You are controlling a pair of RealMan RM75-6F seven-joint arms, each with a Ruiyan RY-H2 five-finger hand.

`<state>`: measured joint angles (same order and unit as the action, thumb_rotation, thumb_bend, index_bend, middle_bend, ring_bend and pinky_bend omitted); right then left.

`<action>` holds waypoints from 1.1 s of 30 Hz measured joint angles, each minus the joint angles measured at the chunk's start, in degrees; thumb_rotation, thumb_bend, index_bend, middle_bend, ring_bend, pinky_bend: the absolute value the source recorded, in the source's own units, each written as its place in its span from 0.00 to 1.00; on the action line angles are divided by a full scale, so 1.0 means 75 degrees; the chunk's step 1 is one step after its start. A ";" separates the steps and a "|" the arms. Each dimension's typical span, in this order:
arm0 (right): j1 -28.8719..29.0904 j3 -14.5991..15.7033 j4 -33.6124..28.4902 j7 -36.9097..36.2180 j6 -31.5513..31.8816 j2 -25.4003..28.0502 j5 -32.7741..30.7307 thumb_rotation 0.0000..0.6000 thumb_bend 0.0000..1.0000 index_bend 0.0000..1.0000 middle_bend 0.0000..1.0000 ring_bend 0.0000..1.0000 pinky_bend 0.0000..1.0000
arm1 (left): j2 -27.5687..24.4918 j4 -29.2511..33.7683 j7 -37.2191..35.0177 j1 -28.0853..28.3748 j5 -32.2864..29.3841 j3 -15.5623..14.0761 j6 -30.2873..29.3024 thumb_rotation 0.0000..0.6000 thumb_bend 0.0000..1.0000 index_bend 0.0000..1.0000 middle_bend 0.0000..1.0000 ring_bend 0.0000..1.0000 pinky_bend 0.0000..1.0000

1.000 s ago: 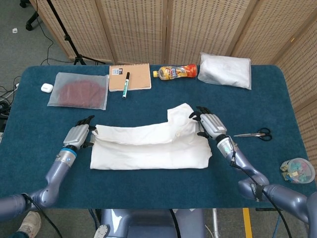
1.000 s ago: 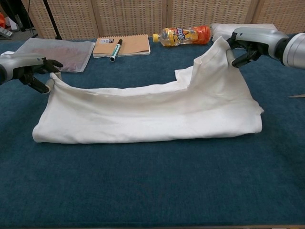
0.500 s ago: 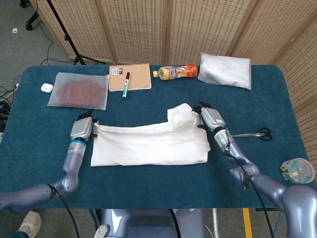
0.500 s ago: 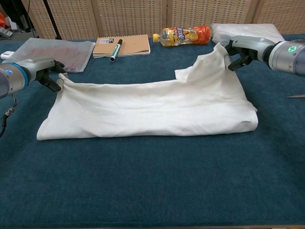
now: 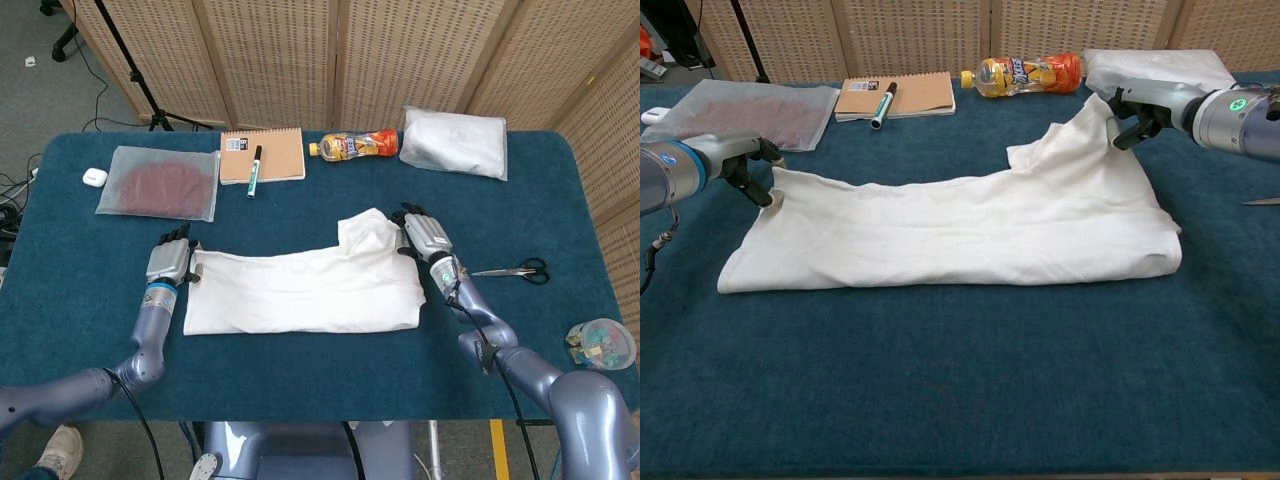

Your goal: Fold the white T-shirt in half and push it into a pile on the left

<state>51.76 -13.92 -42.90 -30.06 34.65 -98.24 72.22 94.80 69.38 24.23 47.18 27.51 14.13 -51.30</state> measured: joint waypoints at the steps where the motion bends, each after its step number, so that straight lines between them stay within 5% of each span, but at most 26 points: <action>1: 0.0016 -0.0004 0.0052 -0.0004 -0.0013 -0.0023 0.0007 1.00 0.95 0.68 0.29 0.04 0.04 | -0.0047 0.0085 -0.0040 -0.0032 0.0090 0.0004 -0.0046 1.00 0.47 0.00 0.00 0.00 0.00; 20: 0.0577 -0.0356 0.1344 0.0324 -0.0405 -0.0644 -0.0242 1.00 0.96 0.68 0.29 0.04 0.04 | -0.1855 0.3040 -0.0512 -0.1067 0.2291 0.0053 -0.2123 1.00 0.43 0.00 0.00 0.00 0.00; 33: 0.1237 -0.0645 0.3180 0.0991 -0.1016 -0.1691 -0.0646 1.00 0.88 0.68 0.28 0.04 0.04 | -0.2414 0.3285 -0.0919 -0.1429 0.2326 0.0150 -0.2034 1.00 0.43 0.00 0.00 0.00 0.00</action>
<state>61.04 -18.75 -19.05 -22.63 27.03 -110.92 67.38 76.70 94.02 17.34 36.46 44.96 15.26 -66.56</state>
